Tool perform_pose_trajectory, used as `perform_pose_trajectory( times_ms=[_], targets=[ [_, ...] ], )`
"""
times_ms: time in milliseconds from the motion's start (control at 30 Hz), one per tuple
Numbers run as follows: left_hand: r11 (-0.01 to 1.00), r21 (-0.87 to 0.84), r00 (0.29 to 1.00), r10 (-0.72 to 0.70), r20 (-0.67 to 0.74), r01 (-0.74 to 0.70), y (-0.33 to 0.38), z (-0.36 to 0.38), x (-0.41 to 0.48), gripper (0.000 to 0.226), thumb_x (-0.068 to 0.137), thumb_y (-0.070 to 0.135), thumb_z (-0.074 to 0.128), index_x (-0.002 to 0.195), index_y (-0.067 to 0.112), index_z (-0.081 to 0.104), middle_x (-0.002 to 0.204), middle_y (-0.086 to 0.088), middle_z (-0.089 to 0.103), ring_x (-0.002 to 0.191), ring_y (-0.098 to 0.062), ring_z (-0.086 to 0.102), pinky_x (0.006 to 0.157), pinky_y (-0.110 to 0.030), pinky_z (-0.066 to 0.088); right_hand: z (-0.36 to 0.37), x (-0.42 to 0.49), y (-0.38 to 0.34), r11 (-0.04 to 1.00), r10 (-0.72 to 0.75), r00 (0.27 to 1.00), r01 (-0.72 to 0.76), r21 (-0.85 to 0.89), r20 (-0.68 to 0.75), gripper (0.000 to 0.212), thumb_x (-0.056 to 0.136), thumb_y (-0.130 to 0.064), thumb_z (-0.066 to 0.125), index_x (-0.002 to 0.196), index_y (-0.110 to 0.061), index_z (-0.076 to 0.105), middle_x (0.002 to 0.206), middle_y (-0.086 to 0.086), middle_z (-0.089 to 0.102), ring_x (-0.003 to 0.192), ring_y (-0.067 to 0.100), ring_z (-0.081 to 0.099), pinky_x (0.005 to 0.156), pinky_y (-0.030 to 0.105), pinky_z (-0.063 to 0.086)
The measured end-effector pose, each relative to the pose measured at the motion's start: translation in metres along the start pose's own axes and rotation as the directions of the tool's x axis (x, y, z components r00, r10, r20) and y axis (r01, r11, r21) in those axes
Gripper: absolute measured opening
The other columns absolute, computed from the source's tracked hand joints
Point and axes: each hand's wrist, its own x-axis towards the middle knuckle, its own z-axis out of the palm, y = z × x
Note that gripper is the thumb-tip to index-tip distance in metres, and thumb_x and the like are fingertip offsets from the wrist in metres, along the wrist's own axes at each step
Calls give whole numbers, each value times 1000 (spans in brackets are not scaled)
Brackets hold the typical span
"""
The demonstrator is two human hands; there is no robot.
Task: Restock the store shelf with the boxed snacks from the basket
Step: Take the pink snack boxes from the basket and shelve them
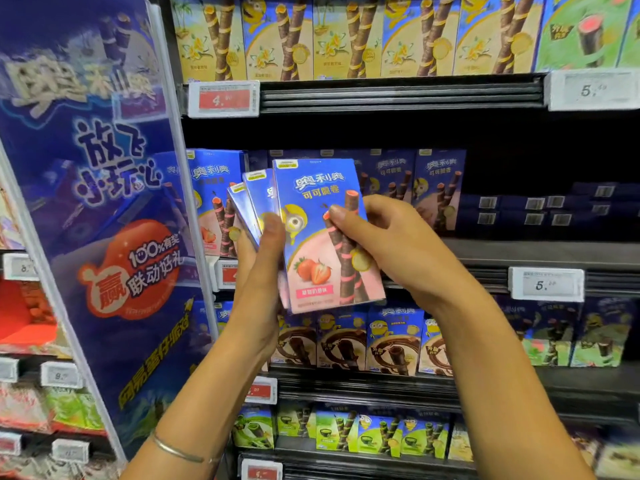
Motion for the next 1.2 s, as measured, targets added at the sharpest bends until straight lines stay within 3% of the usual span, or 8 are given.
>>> perform_pose_trajectory(
  times_ms=[100, 200, 433, 600, 700, 867, 1000, 1200],
  targets=[
    [995, -26, 996, 91, -18, -92, -9, 2, 3, 92, 90, 62, 65, 164, 23, 28, 151, -13, 59, 129, -41, 64, 109, -64, 48, -6, 2, 0, 995, -20, 999, 23, 98, -31, 26, 97, -35, 64, 100, -10, 69, 85, 2, 77, 67, 9, 71, 58, 21, 51],
    [982, -15, 982, 186, -47, -186, -13, 0, 3, 69, 99, 38, 63, 161, 23, 34, 145, -7, 65, 122, -36, 69, 95, -56, 59, -20, 8, 8, 987, -23, 994, 40, 157, -109, 19, 99, -29, 63, 91, -15, 72, 79, -1, 76, 64, 14, 72, 56, 27, 57],
    [992, -69, 990, 103, -93, -110, -15, -6, 4, 81, 91, 46, 67, 162, 31, 32, 149, -5, 62, 119, -32, 72, 86, -50, 63, -70, 48, 59, 978, 50, 828, 73, 195, -558, 14, 99, -18, 61, 98, -5, 62, 63, -5, 65, 47, 5, 54, 46, 21, 45],
    [991, -71, 990, 110, -84, -116, -14, -4, 5, 76, 91, 46, 66, 160, 31, 37, 144, -3, 66, 114, -29, 74, 78, -42, 64, -83, 79, 97, 991, 136, 820, -111, 79, -556, 23, 96, -23, 64, 106, -2, 62, 86, 9, 71, 64, 15, 65, 58, 32, 53],
    [994, -46, 993, 94, -71, -97, -12, -3, 5, 77, 91, 48, 65, 160, 31, 36, 144, -4, 66, 119, -32, 72, 81, -43, 64, -87, 90, 103, 985, 121, 802, -168, -26, -585, 29, 92, -27, 68, 111, -6, 64, 101, 9, 71, 81, 16, 68, 54, 21, 48],
    [997, -26, 996, 69, -63, -71, -13, -1, 3, 70, 90, 50, 65, 153, 24, 48, 136, -6, 71, 113, -31, 74, 76, -39, 64, -84, 101, 105, 952, 109, 781, -260, -163, -615, 13, 94, -20, 64, 102, -11, 61, 100, 7, 64, 73, 14, 57, 55, 21, 39],
    [999, 0, 997, 48, -52, -48, -14, 1, 3, 68, 89, 52, 64, 150, 23, 50, 136, -8, 71, 116, -35, 73, 84, -45, 64, -77, 101, 103, 928, 118, 746, -318, -195, -655, 28, 92, -19, 64, 115, -3, 63, 113, 16, 64, 94, 31, 61, 74, 32, 45],
    [1000, 22, 999, 12, -48, -11, -16, 4, 3, 71, 87, 54, 66, 147, 21, 49, 134, -11, 71, 115, -37, 73, 85, -46, 64, -73, 101, 100, 881, 160, 738, -407, -242, -656, 29, 92, -21, 62, 115, -4, 60, 119, 19, 62, 102, 39, 62, 75, 36, 45]
  ],
)
